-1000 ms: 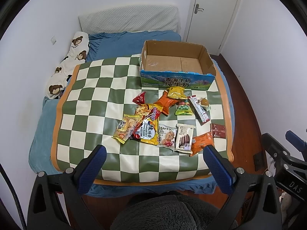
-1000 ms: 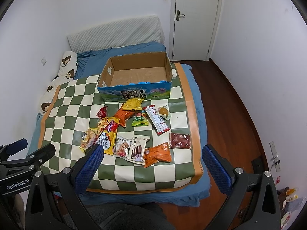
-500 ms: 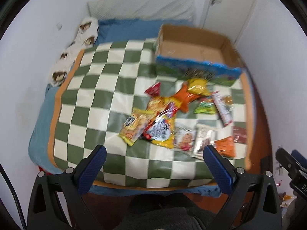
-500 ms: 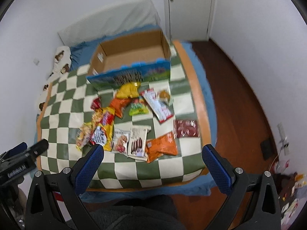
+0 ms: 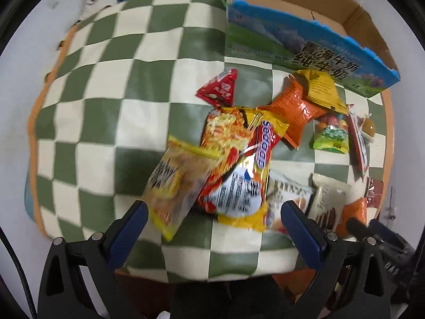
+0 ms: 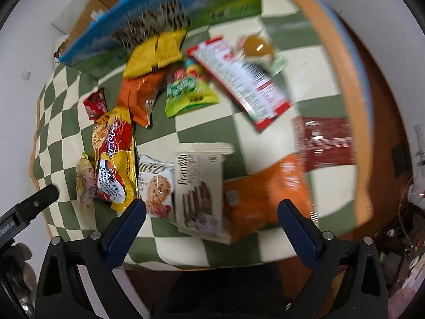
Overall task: Organize snacks
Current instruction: 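Grasp the yellow Seaoop noodle pack with the left tool while the right grasps the Franzzi cookie pack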
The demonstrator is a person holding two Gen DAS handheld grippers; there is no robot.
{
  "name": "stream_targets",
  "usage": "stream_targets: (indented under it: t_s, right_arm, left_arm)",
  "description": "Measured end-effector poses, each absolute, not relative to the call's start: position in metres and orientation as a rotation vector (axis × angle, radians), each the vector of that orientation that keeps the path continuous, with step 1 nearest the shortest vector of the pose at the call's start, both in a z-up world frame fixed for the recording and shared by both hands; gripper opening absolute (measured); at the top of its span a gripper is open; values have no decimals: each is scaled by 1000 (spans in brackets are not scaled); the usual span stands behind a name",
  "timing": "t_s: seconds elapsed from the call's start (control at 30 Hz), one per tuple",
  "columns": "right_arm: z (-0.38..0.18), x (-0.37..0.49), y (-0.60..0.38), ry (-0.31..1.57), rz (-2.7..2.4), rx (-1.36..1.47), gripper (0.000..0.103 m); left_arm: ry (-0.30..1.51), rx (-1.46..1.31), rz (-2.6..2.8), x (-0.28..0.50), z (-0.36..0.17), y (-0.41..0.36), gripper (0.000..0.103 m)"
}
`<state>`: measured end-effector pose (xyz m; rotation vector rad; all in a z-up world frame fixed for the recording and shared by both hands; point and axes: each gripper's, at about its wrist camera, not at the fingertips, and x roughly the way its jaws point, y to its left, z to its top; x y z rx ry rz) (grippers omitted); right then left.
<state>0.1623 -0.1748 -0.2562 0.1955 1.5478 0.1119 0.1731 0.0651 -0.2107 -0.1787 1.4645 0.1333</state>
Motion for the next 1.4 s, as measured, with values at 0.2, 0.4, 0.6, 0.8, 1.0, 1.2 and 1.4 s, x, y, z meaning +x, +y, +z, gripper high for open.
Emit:
stream_targets:
  t_s: [0.2, 0.4, 0.6, 0.8, 1.0, 1.2, 1.4]
  right_arm:
    - [-295, 167, -153, 1607, 109, 182, 89]
    - [-323, 174, -144, 1638, 106, 204, 78]
    - [-344, 185, -138, 1648, 91, 209, 74]
    - [-356, 200, -140, 1638, 73, 193, 58]
    - [-343, 232, -151, 1578, 36, 197, 58]
    - [-340, 283, -153, 1514, 51, 177, 59]
    - [-355, 296, -164, 1545, 75, 190, 80]
  left_arm:
    - [1508, -209, 122, 194, -235, 93, 102]
    - [1585, -195, 13, 238, -269, 71, 102]
    - [1687, -106, -59, 266, -319, 53, 97]
    - [1637, -139, -32, 265, -319, 64, 85]
    - [1535, -114, -7, 273, -285, 78, 85]
    - [1561, -167, -38, 285, -293, 98, 86]
    - [1619, -264, -91, 277, -329, 124, 86]
